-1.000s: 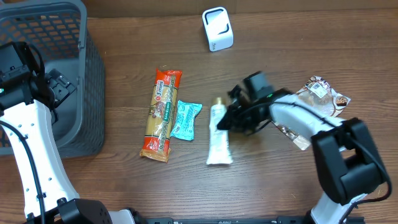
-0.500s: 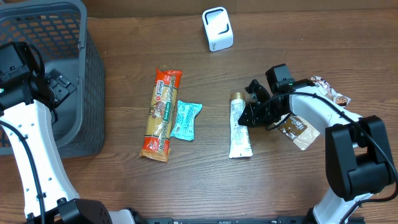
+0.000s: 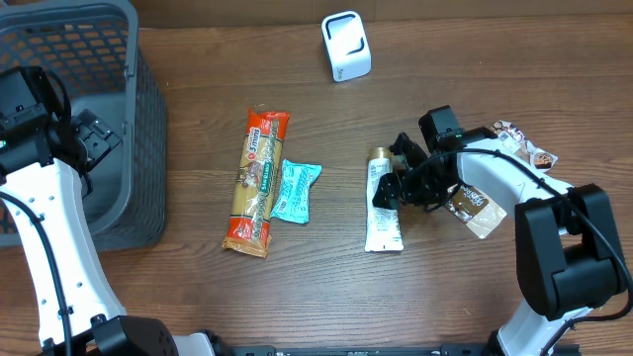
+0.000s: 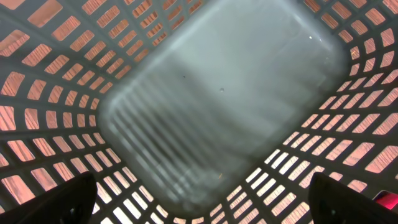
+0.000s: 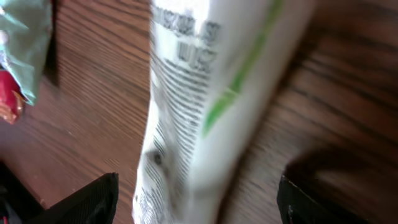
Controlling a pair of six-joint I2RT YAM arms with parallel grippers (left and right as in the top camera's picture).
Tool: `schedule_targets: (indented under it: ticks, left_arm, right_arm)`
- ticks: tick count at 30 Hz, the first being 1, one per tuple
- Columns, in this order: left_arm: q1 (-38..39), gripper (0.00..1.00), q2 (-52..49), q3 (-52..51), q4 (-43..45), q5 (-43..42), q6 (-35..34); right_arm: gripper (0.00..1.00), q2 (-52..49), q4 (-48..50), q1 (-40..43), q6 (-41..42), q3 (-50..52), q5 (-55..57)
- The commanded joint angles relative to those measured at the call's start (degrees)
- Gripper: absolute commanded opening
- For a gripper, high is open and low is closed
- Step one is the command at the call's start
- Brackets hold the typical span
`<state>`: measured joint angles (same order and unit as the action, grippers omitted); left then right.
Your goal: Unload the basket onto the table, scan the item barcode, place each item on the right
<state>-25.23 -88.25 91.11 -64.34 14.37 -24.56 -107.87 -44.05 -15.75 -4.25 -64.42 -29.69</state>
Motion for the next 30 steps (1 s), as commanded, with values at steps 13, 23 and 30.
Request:
schedule_targets:
  ticks: [13,23,30]
  left_arm:
    - [0.11,0.99,-0.15,-0.26,-0.17,-0.48,-0.98]
    - [0.11,1.00,-0.15,-0.26,-0.17,-0.48,-0.98]
    - [0.11,0.99,-0.15,-0.26,-0.17,-0.48,-0.98]
  right_arm:
    - [0.17,0.37,10.08,-1.20,7.28,10.05,-3.45]
    - [0.04,1.44,-0.57,3.37,1.84,-2.78,-18.40]
    - [0.04,9.46,-12.24,2.62,-7.32,-11.78,-23.10]
